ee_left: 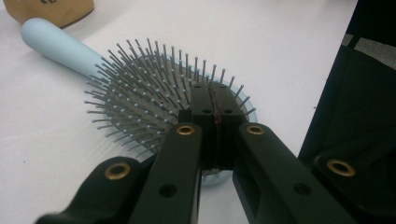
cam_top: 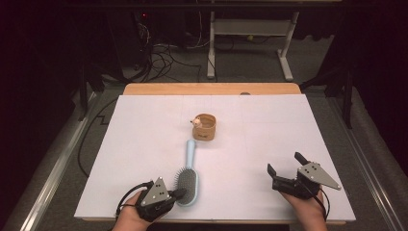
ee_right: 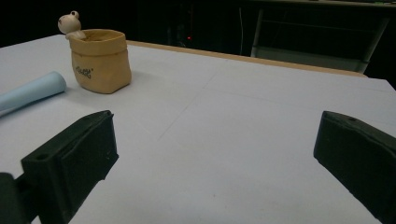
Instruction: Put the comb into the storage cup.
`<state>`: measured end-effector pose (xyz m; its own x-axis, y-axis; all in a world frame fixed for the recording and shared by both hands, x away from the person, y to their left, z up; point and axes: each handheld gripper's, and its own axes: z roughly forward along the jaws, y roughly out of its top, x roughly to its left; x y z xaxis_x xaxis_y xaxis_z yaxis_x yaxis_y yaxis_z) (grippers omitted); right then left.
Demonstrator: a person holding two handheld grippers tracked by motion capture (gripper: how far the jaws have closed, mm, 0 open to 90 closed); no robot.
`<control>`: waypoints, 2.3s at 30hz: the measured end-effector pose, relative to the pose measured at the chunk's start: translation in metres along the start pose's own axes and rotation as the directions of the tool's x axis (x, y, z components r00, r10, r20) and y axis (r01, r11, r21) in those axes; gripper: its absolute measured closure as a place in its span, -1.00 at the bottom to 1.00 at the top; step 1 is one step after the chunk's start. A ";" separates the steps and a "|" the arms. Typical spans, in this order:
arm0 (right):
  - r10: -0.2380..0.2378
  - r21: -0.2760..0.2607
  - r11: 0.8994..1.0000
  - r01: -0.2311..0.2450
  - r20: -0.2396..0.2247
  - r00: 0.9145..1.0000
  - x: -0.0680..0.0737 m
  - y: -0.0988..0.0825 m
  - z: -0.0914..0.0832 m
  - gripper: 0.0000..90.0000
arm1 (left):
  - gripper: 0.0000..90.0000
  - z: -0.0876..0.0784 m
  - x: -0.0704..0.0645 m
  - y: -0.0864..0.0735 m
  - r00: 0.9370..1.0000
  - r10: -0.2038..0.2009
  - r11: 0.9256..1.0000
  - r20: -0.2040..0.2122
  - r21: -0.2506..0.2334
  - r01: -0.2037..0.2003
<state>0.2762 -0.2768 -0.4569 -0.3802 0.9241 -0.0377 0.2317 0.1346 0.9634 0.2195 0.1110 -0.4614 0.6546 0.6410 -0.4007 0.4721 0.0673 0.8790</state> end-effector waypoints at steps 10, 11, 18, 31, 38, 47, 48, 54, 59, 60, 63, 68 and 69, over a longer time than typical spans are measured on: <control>0.001 -0.001 1.000 -0.001 -0.001 1.000 -0.001 0.000 0.000 -1.00 | 1.00 -0.005 0.004 0.000 1.000 0.002 1.000 -0.020 0.000 -0.002; 0.002 0.000 1.000 -0.002 -0.002 1.000 -0.001 0.000 0.000 -1.00 | 1.00 -0.007 0.006 0.000 1.000 0.002 1.000 -0.023 -0.002 -0.002; -0.004 -0.001 1.000 0.004 -0.003 1.000 0.000 0.000 0.000 -1.00 | 1.00 -0.012 0.013 0.002 0.999 -0.011 1.000 -0.052 -0.020 0.010; 0.001 0.001 1.000 -0.001 -0.004 1.000 0.000 0.000 0.001 -1.00 | 1.00 -0.013 0.023 0.005 0.995 -0.005 0.999 -0.100 -0.043 0.001; 0.001 0.004 1.000 -0.001 -0.006 1.000 0.001 0.000 0.001 -1.00 | 1.00 -0.013 0.028 0.006 0.994 -0.012 0.999 -0.109 -0.053 0.006; 0.001 0.004 1.000 -0.001 -0.007 1.000 0.001 0.000 0.002 -1.00 | 0.99 -0.014 0.027 0.007 0.995 -0.027 0.998 -0.100 -0.065 0.020; 0.001 0.005 1.000 -0.001 -0.007 1.000 0.000 0.000 0.002 -1.00 | 1.00 -0.015 0.028 0.009 0.994 -0.036 0.997 -0.101 -0.073 0.029; 0.003 0.004 1.000 -0.003 -0.006 1.000 0.000 0.000 0.001 -1.00 | 0.91 -0.020 0.036 0.015 0.990 -0.099 0.985 -0.104 -0.151 0.083; 0.002 0.000 1.000 -0.002 -0.007 1.000 0.001 0.000 0.001 -1.00 | 0.74 -0.026 0.047 0.022 0.980 -0.164 0.965 -0.108 -0.225 0.137; 0.001 0.000 1.000 -0.001 -0.006 1.000 0.001 0.000 0.001 -1.00 | 0.69 -0.027 0.048 0.023 0.978 -0.176 0.960 -0.109 -0.238 0.146; 0.001 0.001 1.000 -0.001 -0.006 1.000 0.001 0.000 0.001 -1.00 | 0.60 -0.029 0.052 0.024 0.979 -0.173 0.956 -0.111 -0.257 0.140; 0.001 0.000 1.000 -0.001 -0.005 1.000 0.001 0.000 0.001 -1.00 | 0.32 -0.029 0.055 0.024 0.981 -0.148 0.962 -0.126 -0.248 0.114; 0.001 -0.001 1.000 -0.001 -0.006 1.000 0.000 0.000 0.001 -1.00 | 0.26 -0.028 0.056 0.024 0.981 -0.151 0.961 -0.124 -0.249 0.117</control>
<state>0.2768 -0.2760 -0.4567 -0.3849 0.9223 -0.0351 0.2315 0.1333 0.9637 0.2507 0.1704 -0.4559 0.4970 0.7136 -0.4938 0.3830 0.3302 0.8627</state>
